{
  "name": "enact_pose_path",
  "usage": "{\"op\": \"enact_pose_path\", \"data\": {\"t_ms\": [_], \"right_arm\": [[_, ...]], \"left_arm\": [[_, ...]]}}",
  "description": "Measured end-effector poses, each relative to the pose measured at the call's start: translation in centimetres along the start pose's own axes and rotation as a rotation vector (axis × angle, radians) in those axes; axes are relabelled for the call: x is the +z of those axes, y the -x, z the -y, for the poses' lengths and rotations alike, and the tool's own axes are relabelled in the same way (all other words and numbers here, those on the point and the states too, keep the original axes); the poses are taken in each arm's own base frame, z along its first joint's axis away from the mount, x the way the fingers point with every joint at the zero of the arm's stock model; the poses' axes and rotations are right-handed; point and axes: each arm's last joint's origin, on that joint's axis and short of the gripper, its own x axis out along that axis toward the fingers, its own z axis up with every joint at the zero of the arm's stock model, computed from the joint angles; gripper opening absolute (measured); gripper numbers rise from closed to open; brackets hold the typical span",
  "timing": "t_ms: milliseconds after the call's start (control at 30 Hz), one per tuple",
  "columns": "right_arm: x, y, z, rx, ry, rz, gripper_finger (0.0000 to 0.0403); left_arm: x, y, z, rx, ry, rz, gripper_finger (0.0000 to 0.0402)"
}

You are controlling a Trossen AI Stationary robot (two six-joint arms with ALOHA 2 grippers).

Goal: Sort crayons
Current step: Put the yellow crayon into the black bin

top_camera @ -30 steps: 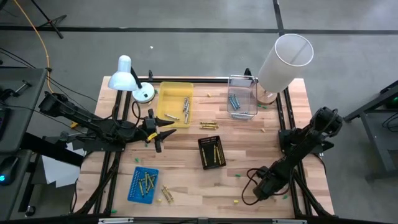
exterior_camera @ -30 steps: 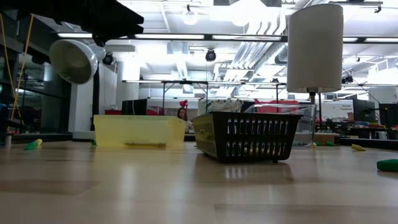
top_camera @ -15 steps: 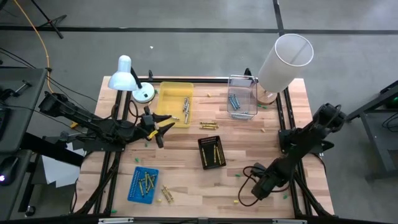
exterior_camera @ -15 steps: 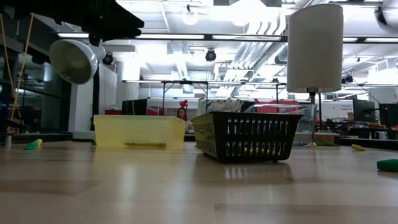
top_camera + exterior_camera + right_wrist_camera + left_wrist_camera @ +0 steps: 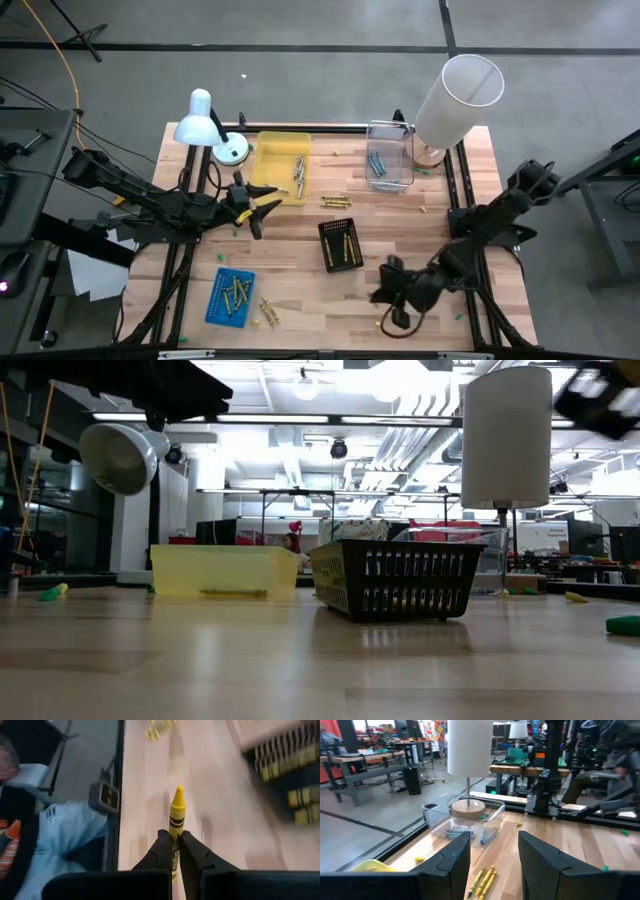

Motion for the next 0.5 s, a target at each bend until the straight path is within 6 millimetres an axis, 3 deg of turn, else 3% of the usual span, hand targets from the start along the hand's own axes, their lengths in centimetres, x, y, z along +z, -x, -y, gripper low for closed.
{"op": "enact_pose_path", "data": {"t_ms": [167, 300, 500], "right_arm": [[2.5, -1.6, 1.2, -0.067, 0.123, 0.198, 0.0001], [5.0, -2.1, 4.2, -0.276, 0.026, 0.332, 0.0001], [7.6, -3.5, 8.9, -0.26, -0.156, 0.251, 0.0001]], "left_arm": [[0.0, 0.0, 0.0, -0.013, 0.006, 0.003, 0.0154], [0.0, 0.0, 0.0, -0.013, 0.005, 0.002, 0.0154], [0.0, 0.0, 0.0, -0.013, 0.004, 0.002, 0.0154]]}}
